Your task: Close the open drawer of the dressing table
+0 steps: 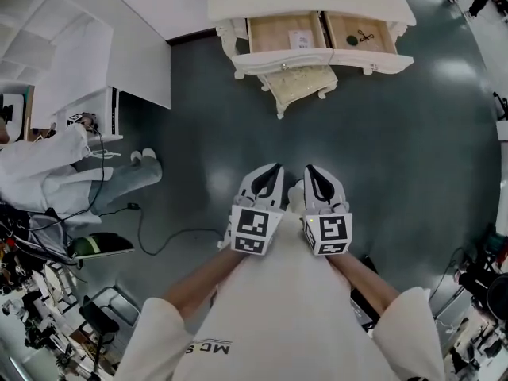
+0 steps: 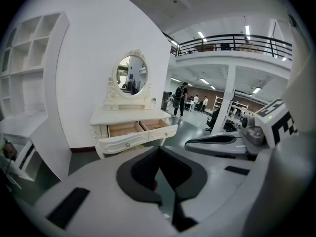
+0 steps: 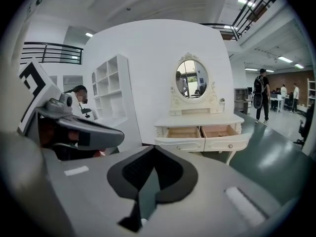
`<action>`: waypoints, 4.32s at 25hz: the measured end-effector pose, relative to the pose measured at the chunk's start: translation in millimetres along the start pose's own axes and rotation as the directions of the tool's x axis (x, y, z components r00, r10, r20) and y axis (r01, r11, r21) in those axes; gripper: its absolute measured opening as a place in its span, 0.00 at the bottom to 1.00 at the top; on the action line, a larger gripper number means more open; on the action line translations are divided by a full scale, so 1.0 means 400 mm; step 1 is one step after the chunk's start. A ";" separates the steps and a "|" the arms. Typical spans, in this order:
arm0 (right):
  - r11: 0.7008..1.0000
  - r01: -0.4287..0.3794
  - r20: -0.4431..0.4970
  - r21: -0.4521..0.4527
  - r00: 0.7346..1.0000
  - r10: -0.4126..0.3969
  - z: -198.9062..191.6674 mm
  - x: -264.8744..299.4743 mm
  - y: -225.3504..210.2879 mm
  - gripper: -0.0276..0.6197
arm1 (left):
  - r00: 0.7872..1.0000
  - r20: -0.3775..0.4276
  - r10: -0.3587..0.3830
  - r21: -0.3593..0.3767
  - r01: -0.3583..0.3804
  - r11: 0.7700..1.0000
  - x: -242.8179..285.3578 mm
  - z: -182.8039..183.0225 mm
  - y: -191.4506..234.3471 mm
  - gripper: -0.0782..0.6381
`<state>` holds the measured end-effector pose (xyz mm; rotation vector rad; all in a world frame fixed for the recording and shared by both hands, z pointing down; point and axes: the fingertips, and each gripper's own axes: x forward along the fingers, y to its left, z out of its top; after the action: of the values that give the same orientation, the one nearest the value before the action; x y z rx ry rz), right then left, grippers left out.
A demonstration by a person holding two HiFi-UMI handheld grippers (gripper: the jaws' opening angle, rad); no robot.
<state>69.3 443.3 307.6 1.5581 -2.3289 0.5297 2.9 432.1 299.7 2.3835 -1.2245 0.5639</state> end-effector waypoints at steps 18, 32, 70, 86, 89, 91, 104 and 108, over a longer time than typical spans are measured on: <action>0.992 -0.127 -0.045 -0.017 0.991 0.126 0.004 0.056 -0.130 0.05 | 0.992 -0.019 0.124 -0.051 -0.125 0.991 0.115 0.010 -0.049 0.12; 0.997 -0.077 -0.109 -0.009 0.991 0.075 0.091 0.363 -0.153 0.05 | 0.996 -0.069 0.054 -0.078 -0.059 0.995 0.317 0.123 0.213 0.12; 0.997 -0.019 -0.244 0.079 0.969 0.038 0.147 0.850 -0.385 0.07 | 0.958 -0.275 -0.075 -0.104 0.048 0.993 0.764 0.165 0.451 0.12; 0.991 -0.035 -0.322 0.131 0.944 0.076 0.016 0.965 -0.390 0.20 | 0.942 -0.335 0.010 -0.165 -0.069 0.984 0.836 0.056 0.535 0.12; 0.989 -0.041 -0.343 0.142 0.935 0.088 -0.016 0.987 -0.383 0.20 | 0.935 -0.353 0.010 -0.173 -0.075 0.982 0.845 0.029 0.548 0.12; 0.988 -0.055 -0.359 0.146 0.927 0.105 -0.036 1.002 -0.374 0.20 | 0.926 -0.377 0.011 -0.184 -0.087 0.979 0.852 0.001 0.560 0.12; 0.988 0.000 -0.422 0.152 0.904 0.065 -0.137 1.073 -0.365 0.23 | 0.911 -0.411 0.041 -0.215 -0.140 0.966 0.882 -0.094 0.611 0.12; 0.987 0.033 -0.446 0.157 0.894 0.040 -0.164 1.094 -0.368 0.23 | 0.906 -0.420 0.051 -0.219 -0.156 0.963 0.892 -0.113 0.625 0.12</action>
<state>44.5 62.8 575.9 1.3184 -1.9732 0.9849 -20.9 83.6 564.3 1.8754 -1.1559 0.8433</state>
